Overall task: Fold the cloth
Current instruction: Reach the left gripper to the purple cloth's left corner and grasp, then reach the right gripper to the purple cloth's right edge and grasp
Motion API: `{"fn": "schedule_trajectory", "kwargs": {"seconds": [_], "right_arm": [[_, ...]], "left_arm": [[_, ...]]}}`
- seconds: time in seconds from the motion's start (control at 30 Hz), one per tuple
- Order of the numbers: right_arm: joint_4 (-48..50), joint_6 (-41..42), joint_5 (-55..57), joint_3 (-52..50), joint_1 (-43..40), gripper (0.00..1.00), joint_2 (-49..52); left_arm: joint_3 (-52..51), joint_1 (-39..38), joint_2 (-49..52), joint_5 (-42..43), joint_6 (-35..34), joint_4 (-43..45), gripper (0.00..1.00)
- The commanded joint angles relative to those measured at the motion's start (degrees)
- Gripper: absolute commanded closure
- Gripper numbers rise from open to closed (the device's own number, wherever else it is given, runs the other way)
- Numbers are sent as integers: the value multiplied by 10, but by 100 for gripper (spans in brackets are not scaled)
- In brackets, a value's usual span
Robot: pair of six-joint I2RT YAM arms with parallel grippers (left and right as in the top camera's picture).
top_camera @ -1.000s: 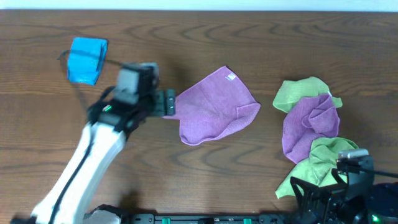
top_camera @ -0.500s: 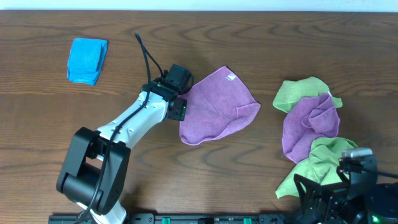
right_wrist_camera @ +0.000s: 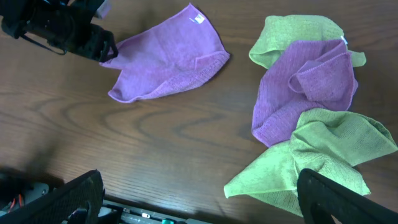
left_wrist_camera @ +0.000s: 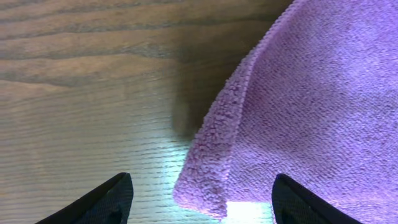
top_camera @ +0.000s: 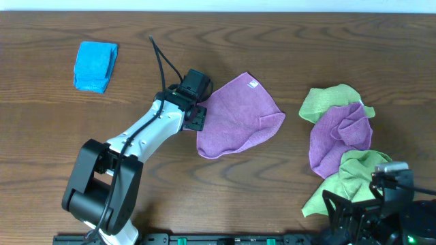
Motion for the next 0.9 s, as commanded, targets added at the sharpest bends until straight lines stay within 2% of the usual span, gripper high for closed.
{"fn": "schedule_trajectory", "kwargs": {"seconds": [0.0, 0.07, 0.13, 0.2, 0.23, 0.37, 0.77, 0.8, 0.87], "right_arm": [[-3, -6, 8, 0, 9, 1, 1], [-2, -6, 9, 0, 9, 2, 1], [-2, -6, 10, 0, 9, 2, 1], [-2, -6, 10, 0, 9, 2, 1], [-2, -6, 10, 0, 9, 2, 1], [-1, -6, 10, 0, 9, 2, 1], [-1, -6, 10, 0, 9, 5, 1], [-1, -6, 10, 0, 9, 8, 1], [2, -6, 10, -4, 9, 24, 1]], "left_arm": [[8, 1, 2, -20, 14, 0, 29], [8, 0, 2, -20, 14, -5, 39], [8, 0, 2, -20, 14, -12, 59], [8, 0, 1, -11, 11, -19, 91], [8, -1, 1, -1, 7, -23, 94], [8, -10, 1, 39, 7, -27, 94], [7, -32, 22, 20, 8, 19, 94], [7, -32, 28, 15, 8, 19, 94], [7, -32, 36, 7, 8, 23, 94]]}}
